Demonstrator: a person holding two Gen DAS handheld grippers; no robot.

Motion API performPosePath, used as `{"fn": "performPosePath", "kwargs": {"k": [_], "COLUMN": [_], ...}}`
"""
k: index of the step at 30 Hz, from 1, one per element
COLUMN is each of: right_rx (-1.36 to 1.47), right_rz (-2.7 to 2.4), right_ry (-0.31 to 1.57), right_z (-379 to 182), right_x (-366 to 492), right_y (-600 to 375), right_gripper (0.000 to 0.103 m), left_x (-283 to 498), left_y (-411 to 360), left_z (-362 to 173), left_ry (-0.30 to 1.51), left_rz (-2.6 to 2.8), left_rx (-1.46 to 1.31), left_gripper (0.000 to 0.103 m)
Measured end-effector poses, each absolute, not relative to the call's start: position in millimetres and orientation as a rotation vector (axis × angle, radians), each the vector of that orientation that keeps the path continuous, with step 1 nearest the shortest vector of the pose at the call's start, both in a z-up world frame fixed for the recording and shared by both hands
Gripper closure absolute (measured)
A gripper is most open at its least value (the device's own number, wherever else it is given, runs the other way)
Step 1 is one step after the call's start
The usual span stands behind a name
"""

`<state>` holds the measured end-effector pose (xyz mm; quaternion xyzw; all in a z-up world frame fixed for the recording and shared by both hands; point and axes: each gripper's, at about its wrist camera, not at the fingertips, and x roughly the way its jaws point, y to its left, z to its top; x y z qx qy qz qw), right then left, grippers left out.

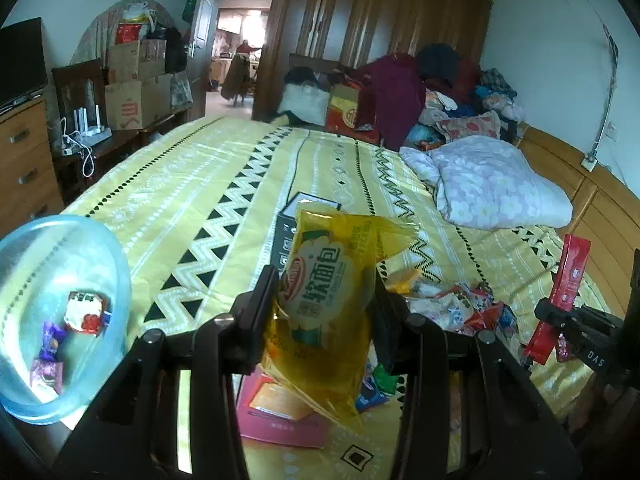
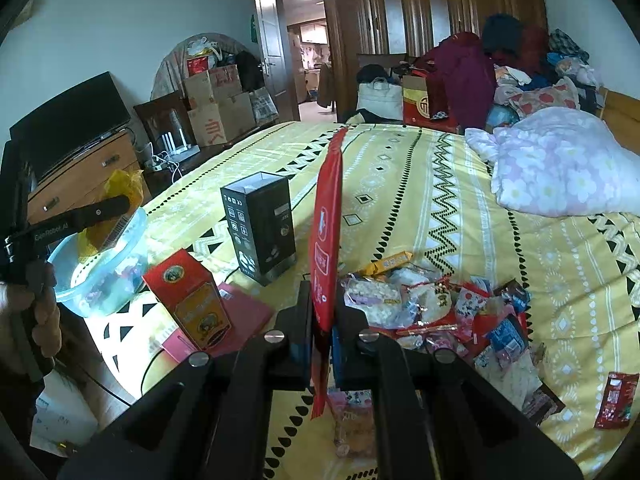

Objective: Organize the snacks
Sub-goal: 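Carry the yellow bread bag and red strip packet over the clear basin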

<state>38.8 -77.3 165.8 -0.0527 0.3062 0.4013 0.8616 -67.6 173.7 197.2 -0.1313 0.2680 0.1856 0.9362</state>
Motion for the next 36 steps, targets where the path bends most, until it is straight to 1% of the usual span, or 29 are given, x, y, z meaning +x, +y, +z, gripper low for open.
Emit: {"fn": "performPosePath", "kwargs": {"k": [9,15,21,26,30,36], "right_rx": [-0.139,-0.167,-0.194,-0.227,-0.241,-0.295], "right_rz": [0.889,0.979,1.134,1.295,1.400,1.538], "right_ry": [0.599,0.546,0.481,0.464,0.482,0.558], "right_z": [191.4,222.8,267.0,291.0,299.2,288.3], "right_x": [42.9,37.3,13.1,-24.0,-50.7,-94.2], "right_y": [-42.7,6.2,89.4,169.6,226.3,309.6], "right_gripper": [0.093,0.093,0.093,0.094,0.094,0.094], "left_x": [-79.8,-105.7,-154.4,-194.2,-215.2,-227.6], "left_y": [204.7,238.4,290.0,327.3,352.8,369.2], "left_z": [207.8,221.7,236.5,236.3,226.3,200.7], "left_ry": [0.519,0.477,0.435,0.432,0.446,0.506], "left_rz": [0.437,0.521,0.667,0.800,0.884,0.961], "left_rx": [-0.289,-0.307,-0.327,-0.347,-0.388,-0.419], "left_gripper": [0.060,0.060,0.060,0.060,0.060,0.060]}}
